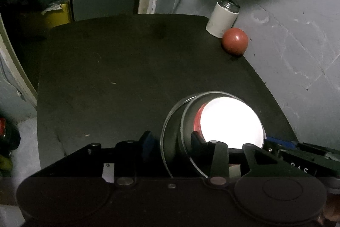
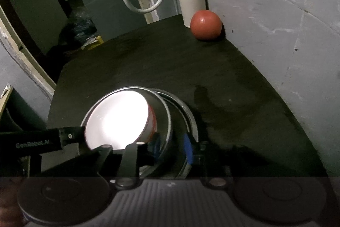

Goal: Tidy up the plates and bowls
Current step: 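Open both grippers and release the steel bowl on the plate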

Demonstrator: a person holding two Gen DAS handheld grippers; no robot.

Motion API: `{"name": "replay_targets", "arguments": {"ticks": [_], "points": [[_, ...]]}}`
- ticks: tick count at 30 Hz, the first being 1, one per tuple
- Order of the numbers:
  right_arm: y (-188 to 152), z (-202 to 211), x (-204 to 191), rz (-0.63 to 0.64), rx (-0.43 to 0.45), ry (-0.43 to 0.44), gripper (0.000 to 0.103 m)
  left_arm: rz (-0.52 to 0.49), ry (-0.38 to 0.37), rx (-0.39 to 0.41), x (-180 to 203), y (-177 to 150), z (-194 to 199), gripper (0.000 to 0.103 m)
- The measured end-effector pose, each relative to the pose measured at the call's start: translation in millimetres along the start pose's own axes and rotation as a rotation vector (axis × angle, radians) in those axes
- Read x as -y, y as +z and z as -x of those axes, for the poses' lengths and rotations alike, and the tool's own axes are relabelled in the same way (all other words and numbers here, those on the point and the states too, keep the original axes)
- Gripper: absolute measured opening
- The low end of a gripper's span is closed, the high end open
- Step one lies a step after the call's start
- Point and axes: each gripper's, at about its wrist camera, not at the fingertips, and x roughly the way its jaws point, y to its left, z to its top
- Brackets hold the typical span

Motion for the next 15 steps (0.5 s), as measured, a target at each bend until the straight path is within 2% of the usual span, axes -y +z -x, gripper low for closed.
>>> {"name": "replay_targets", "arguments": {"ticks": [5,9,13,15], "points": [[0.3,-0.4,0.0,0.001,0.002,-0.006,0.030,0.000,0.004,0.002,0.1,1.1,-0.6,0.047],[0.5,1.6,1.6,-0.004,0.016,-0.018,0.038,0.002,0.013,0.003,-0.8,0.8,-1.2,0.053],[1.3,5.3,5.2,-0.017,0.040,-0.028,0.054,0.011,0.032,0.005,-2.2,0.2,-1.3,0.060],[1.2,6.6,5.5,-0.017,0.050,-0.033,0.055,0.016,0.036,0.005,-2.4,-0.2,-1.2,0.061]]}}
